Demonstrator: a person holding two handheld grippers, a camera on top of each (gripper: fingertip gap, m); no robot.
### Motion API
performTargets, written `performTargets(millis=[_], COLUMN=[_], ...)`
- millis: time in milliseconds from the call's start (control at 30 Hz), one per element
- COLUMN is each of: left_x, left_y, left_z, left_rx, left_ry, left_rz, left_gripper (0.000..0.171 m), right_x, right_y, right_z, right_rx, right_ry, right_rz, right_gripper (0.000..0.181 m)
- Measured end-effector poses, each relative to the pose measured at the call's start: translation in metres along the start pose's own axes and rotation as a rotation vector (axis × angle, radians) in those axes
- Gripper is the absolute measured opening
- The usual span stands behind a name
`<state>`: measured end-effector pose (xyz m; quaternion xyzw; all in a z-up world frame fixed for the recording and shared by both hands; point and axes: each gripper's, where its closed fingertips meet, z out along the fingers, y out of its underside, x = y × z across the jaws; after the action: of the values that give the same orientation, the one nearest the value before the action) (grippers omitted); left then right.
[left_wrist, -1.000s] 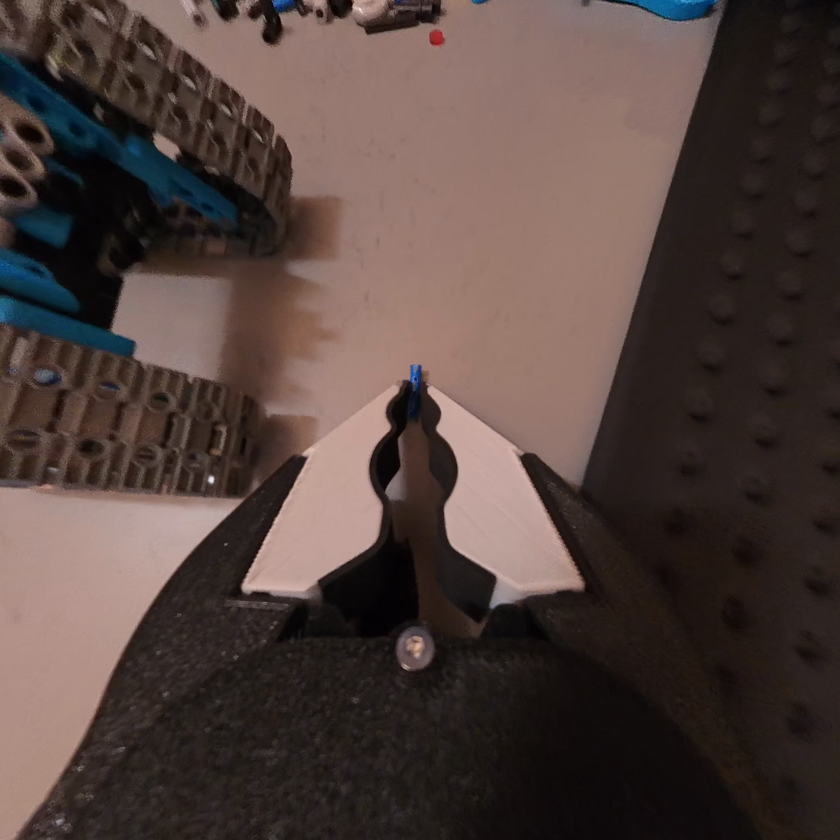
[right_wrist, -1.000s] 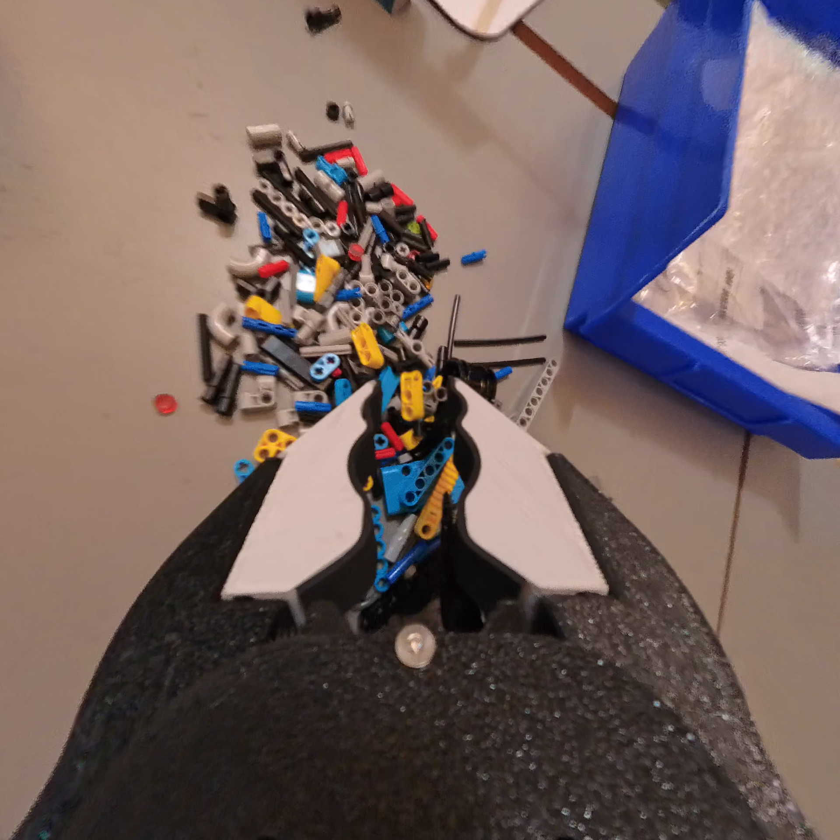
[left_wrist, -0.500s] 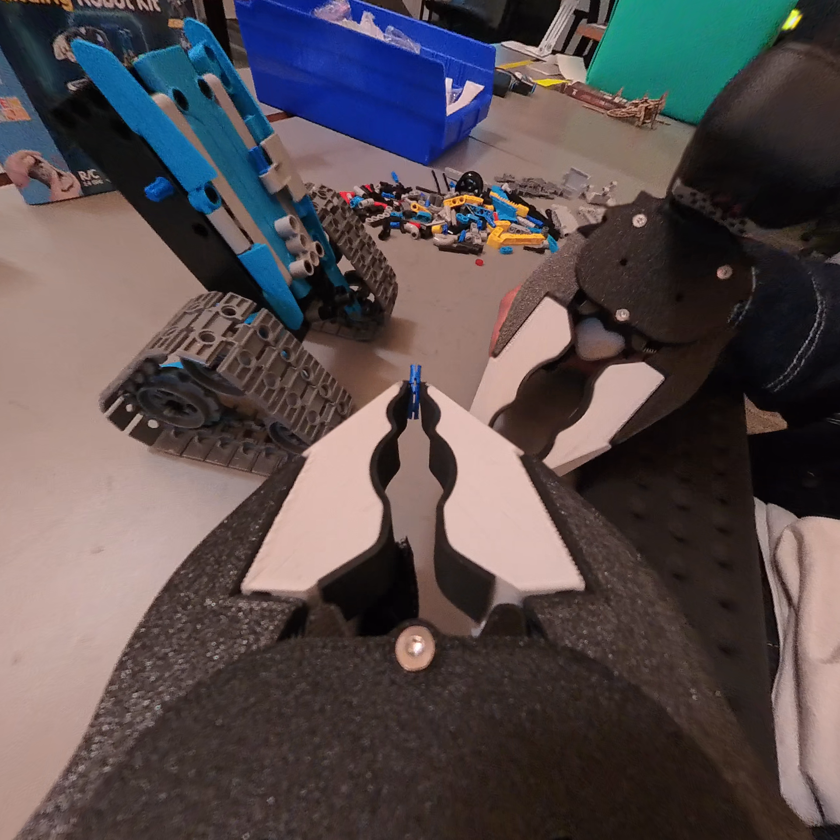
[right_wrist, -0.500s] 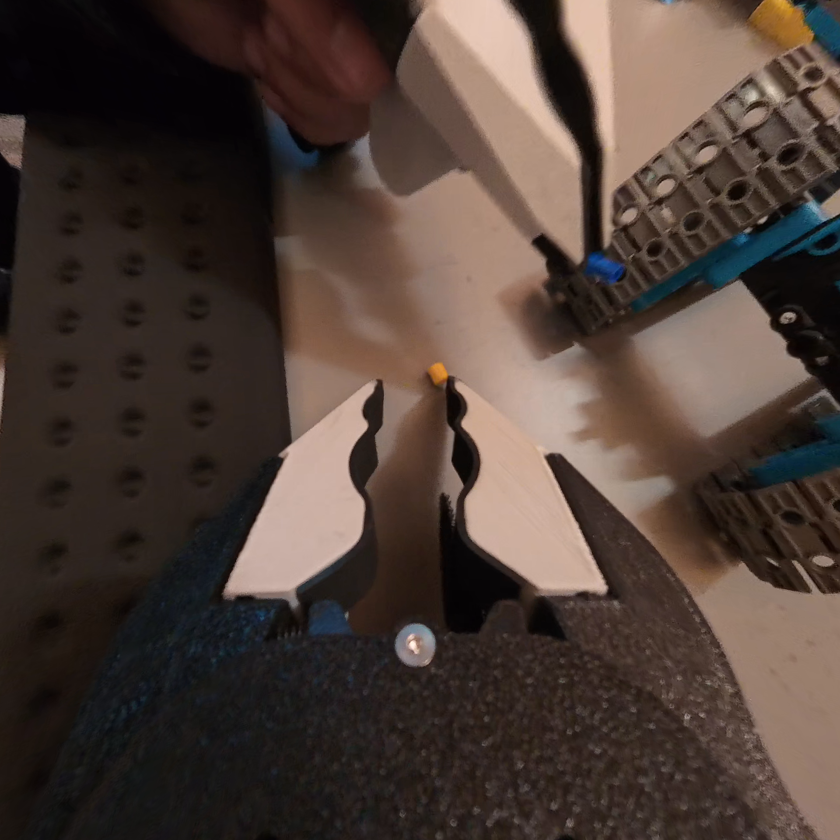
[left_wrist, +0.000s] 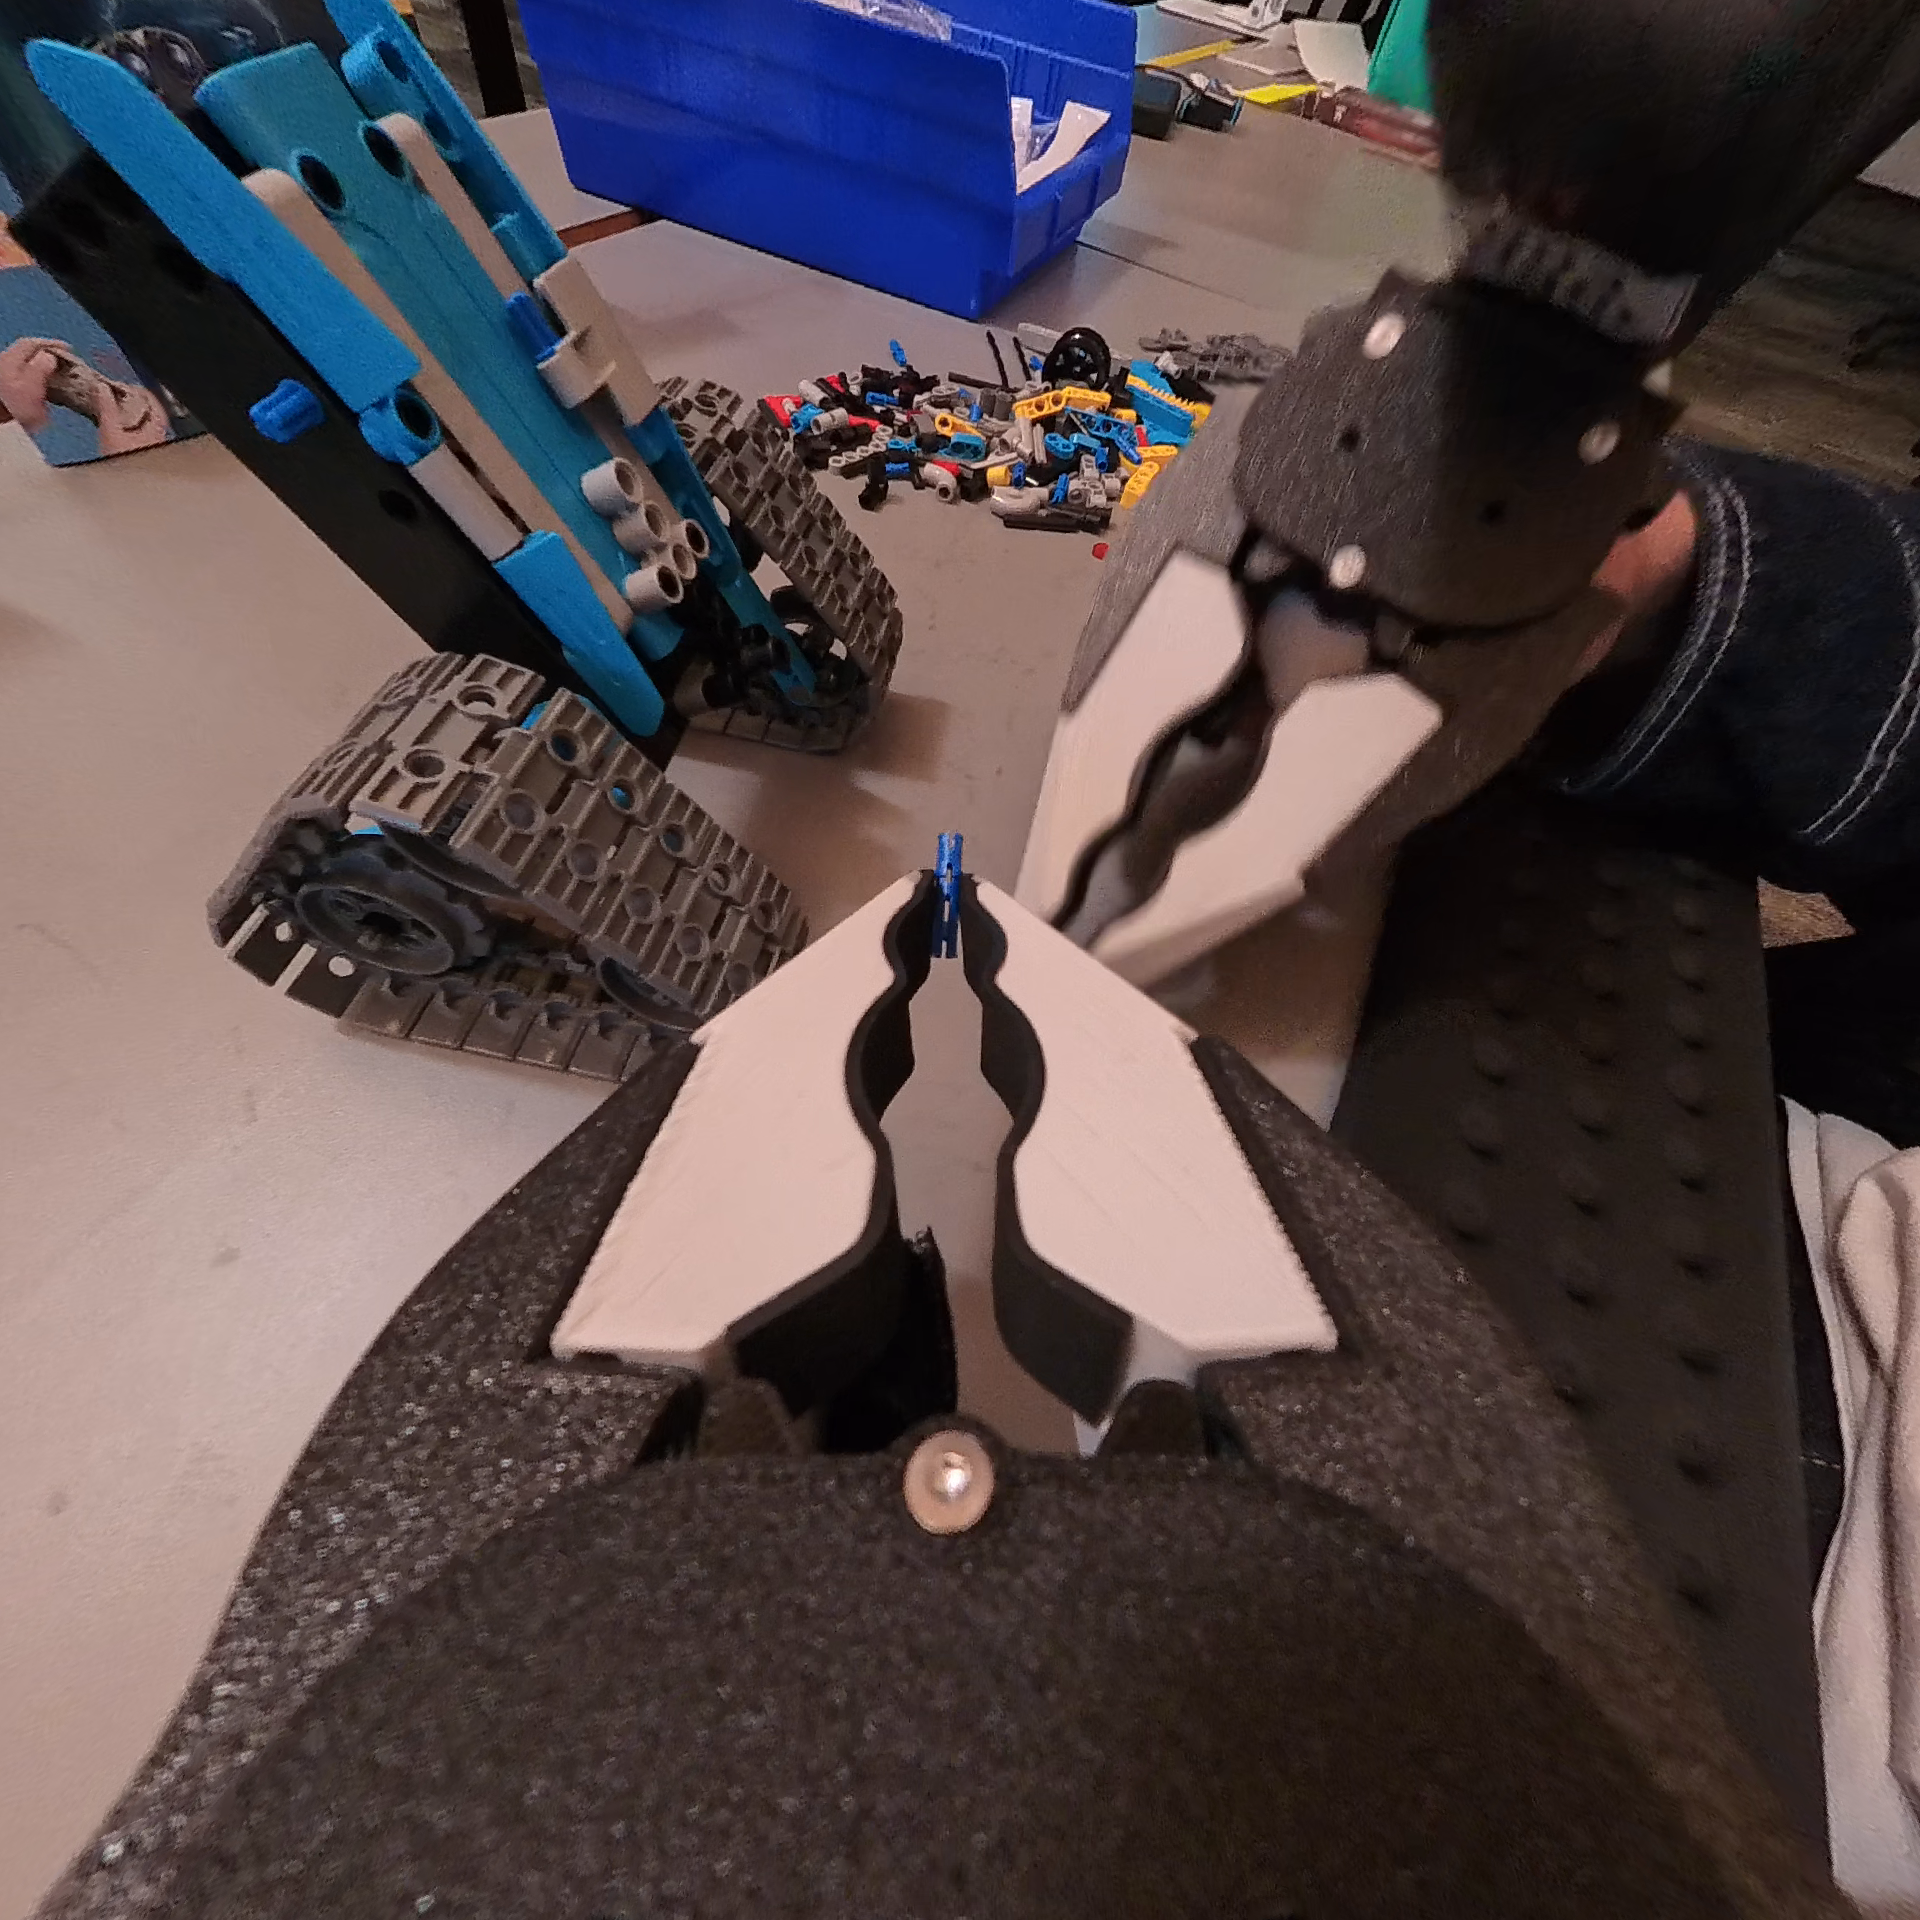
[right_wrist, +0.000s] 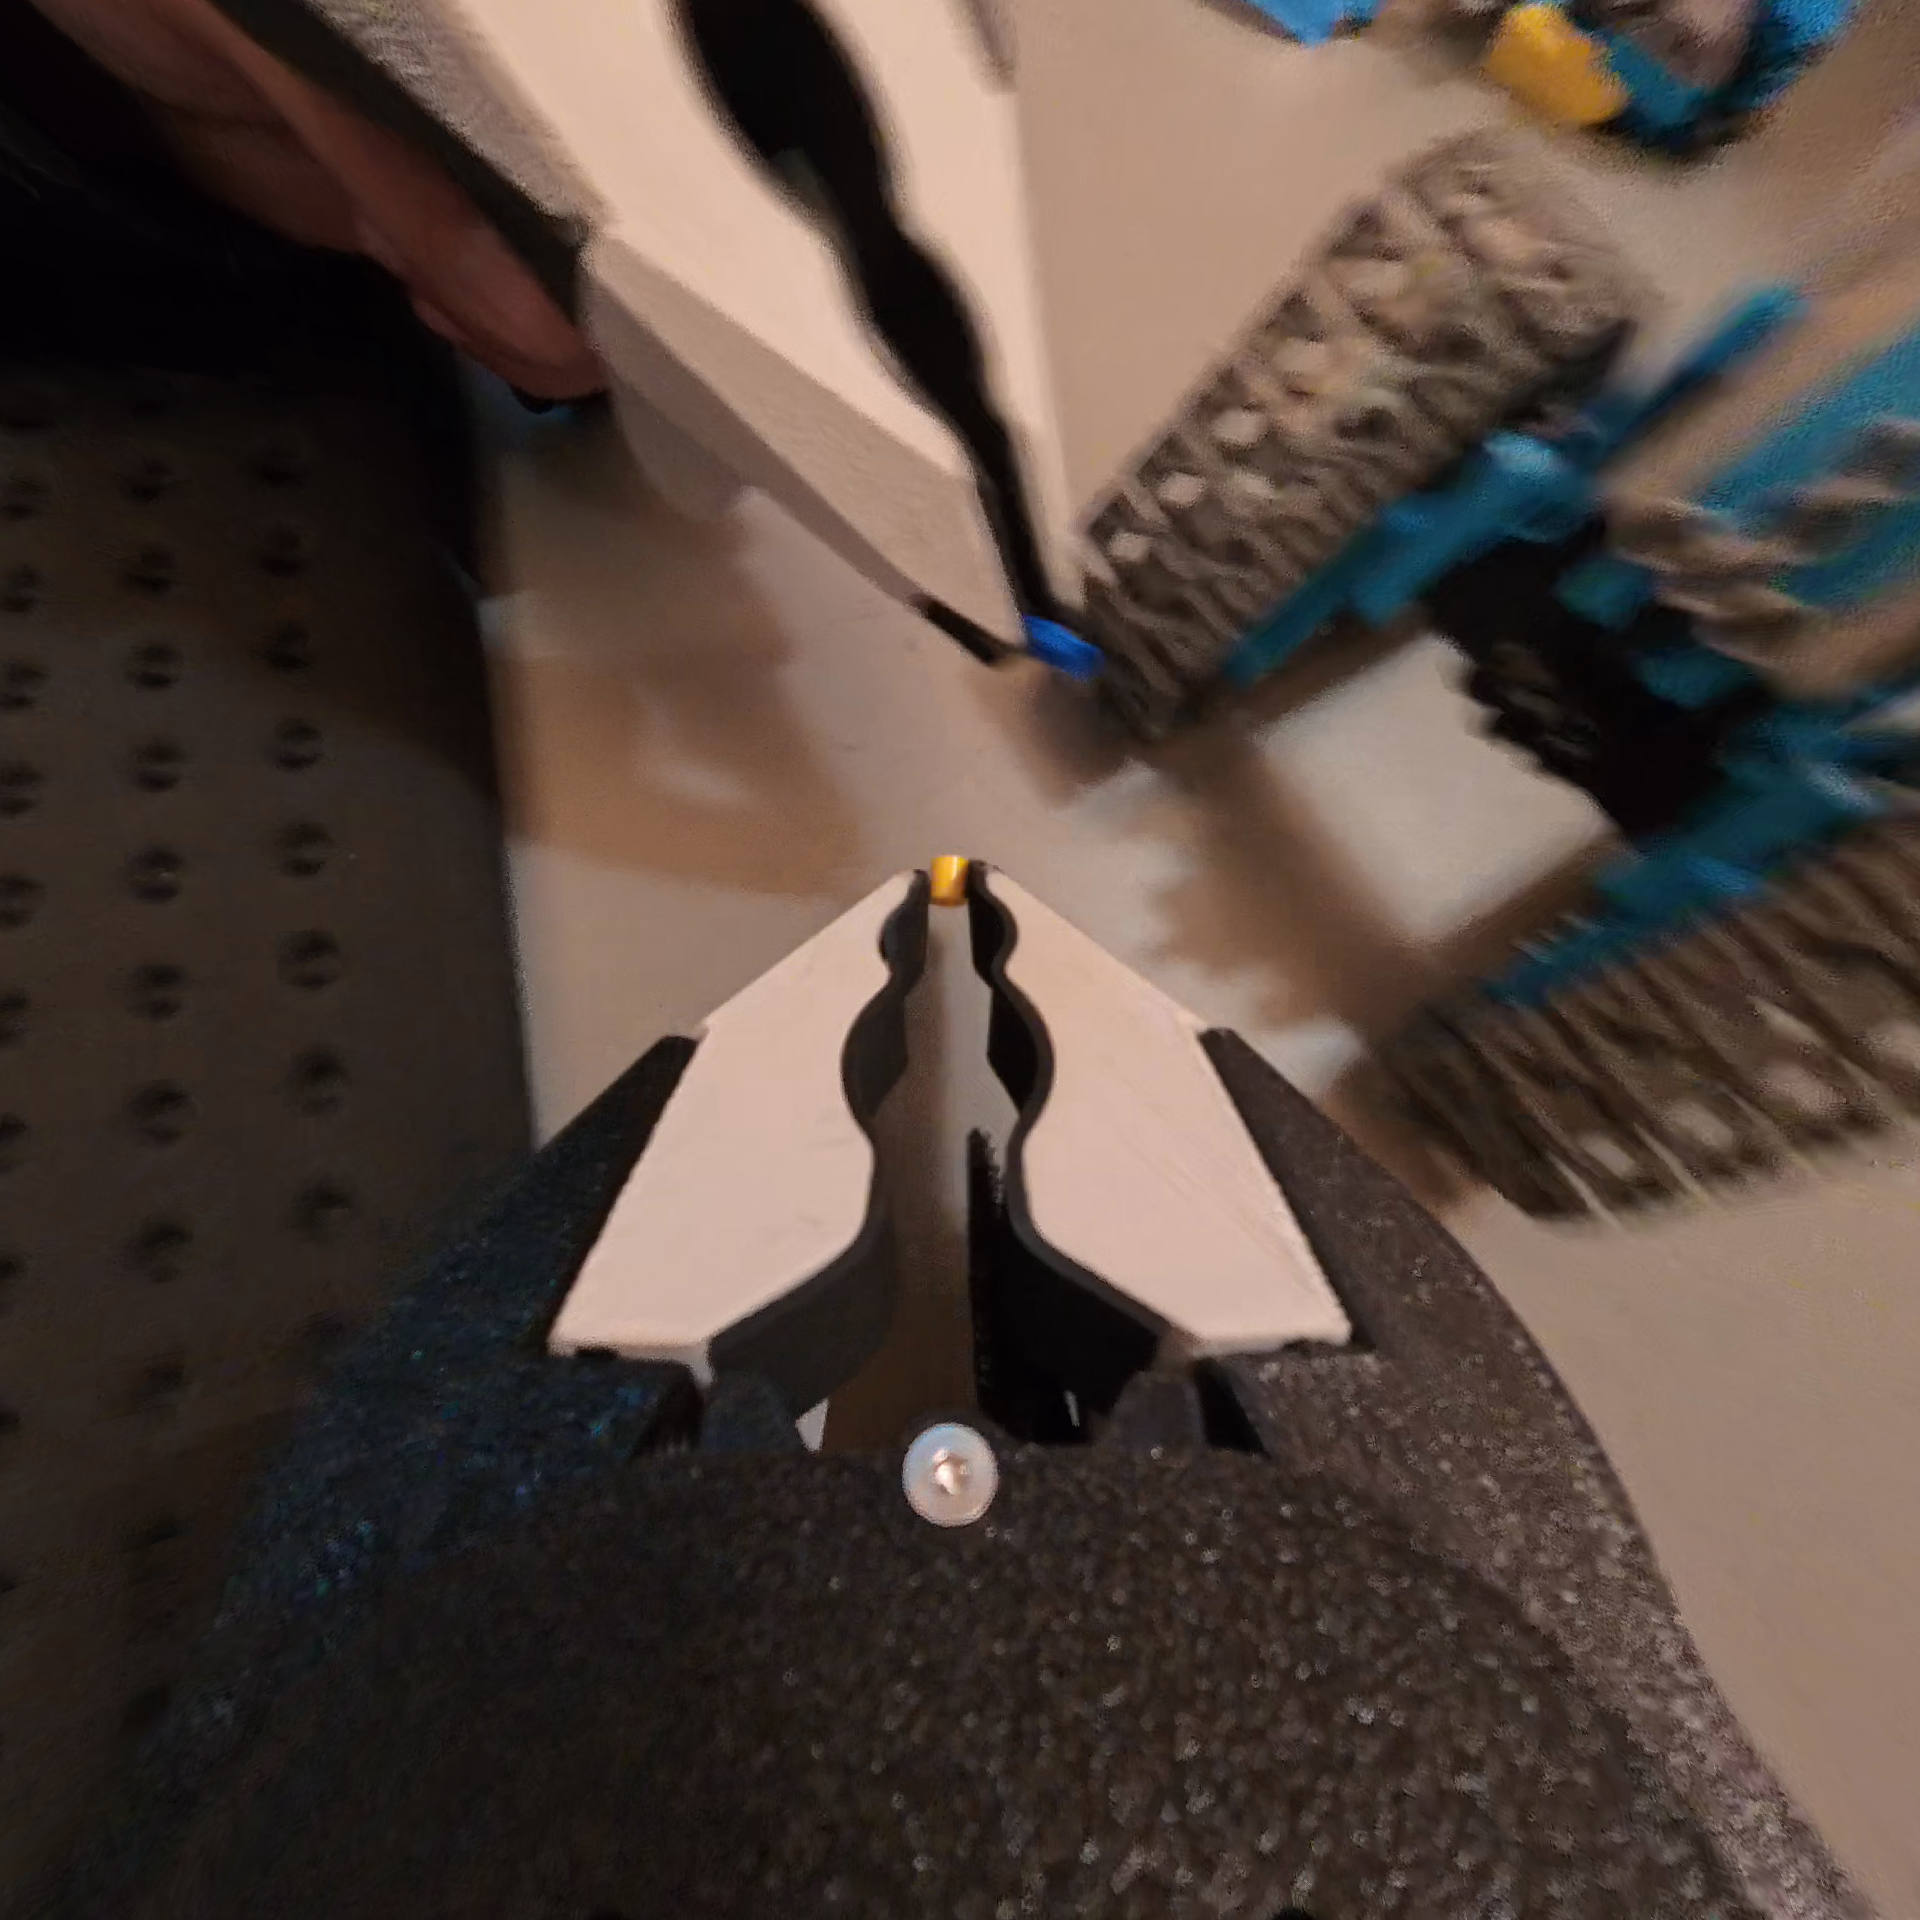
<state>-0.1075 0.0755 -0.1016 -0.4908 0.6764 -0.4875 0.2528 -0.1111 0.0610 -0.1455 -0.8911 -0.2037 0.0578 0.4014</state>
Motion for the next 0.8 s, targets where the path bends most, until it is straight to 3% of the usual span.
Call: performTargets(millis=[100,200,300,400,467,600,667,800], left_x=[0.009,0.021,0.015,0.024,0.041,0.031,0.028,0.033], left_y=[0.006,0.002,-0.028,-0.072,-0.088,-0.098,-0.099,-0.089], left_z=[0.008,0.029,0.067,0.128,0.177,0.261,0.288,0.309], left_rx=[-0.075,-0.21,-0.348,-0.396,-0.443,-0.521,-0.521,-0.536], left_ry=[0.023,0.036,-0.058,-0.052,0.048,0.049,0.058,0.11], left_rz=[-0.006,-0.007,0.065,0.244,0.217,0.198,0.183,0.079], left_gripper=[0.003,0.003,0.004,0.003,0.003,0.004,0.004,0.024], right_x=[0.075,0.161,0.181,0.182,0.18,0.171,0.156,0.117], right_y=[0.04,0.117,0.166,0.188,0.191,0.201,0.191,0.161], right_z=[-0.062,-0.155,-0.201,-0.211,-0.216,-0.246,-0.254,-0.251], right_rx=[-0.049,-0.132,-0.178,-0.183,-0.14,-0.115,-0.023,0.114], right_ry=[0.268,0.617,0.714,0.722,0.71,0.744,0.732,0.674], right_rz=[0.07,0.285,0.343,0.4,0.439,0.524,0.567,0.539], right_gripper=[0.006,0.006,0.006,0.018,0.023,0.034,0.035,0.043])
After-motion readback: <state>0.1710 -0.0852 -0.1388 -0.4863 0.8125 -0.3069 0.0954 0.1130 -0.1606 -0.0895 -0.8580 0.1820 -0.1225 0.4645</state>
